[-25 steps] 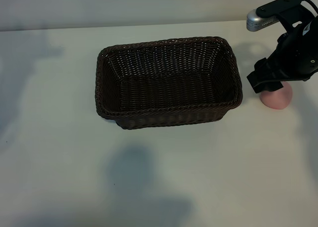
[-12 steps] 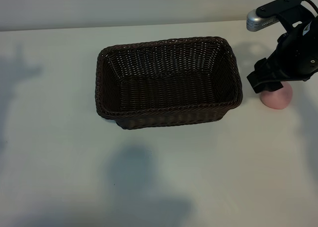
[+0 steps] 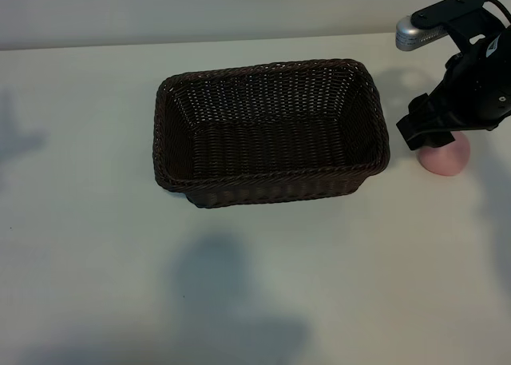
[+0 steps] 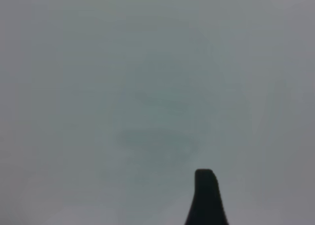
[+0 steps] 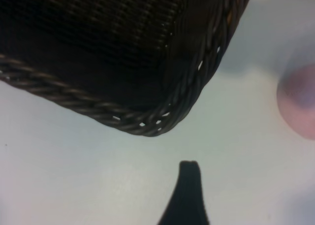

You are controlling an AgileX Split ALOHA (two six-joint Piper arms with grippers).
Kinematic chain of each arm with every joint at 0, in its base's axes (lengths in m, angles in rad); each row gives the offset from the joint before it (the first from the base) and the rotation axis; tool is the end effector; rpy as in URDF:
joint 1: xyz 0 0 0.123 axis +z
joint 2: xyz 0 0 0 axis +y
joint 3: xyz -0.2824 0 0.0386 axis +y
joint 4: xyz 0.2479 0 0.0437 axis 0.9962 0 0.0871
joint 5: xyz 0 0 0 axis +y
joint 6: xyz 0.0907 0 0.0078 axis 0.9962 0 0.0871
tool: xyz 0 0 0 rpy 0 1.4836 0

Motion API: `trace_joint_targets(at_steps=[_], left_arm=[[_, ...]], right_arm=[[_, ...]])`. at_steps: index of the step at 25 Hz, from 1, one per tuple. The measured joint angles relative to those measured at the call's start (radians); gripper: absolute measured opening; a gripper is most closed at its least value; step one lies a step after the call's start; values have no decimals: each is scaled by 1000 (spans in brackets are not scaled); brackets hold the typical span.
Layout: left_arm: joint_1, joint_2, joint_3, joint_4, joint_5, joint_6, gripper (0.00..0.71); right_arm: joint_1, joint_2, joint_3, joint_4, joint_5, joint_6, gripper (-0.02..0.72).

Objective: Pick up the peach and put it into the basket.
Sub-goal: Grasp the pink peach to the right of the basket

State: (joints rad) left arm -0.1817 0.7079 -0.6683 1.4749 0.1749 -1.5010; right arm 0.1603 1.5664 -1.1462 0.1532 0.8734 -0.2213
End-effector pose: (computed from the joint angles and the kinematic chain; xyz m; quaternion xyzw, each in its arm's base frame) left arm 0.1500 -0.0114 0.3725 -0.0088 0.6963 -0.0145 0.7176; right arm 0.3084 0.0607 0.2600 -0.1489 0.9699 0.0611 0.1826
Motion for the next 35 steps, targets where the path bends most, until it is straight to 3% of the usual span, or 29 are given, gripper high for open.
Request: trace_joint_targets(at_steps=[27,30,35], left_arm=[[0,-7,1,-12,-25,44,531],[0,-13,1,-195,-21,253,531],[0,-14,1,-851,-17,976,531]], right_arm=[[0,0,0,7,-9,0,594],[0,0,0,10,-9,0,594],[0,0,0,11,-9,0,594]])
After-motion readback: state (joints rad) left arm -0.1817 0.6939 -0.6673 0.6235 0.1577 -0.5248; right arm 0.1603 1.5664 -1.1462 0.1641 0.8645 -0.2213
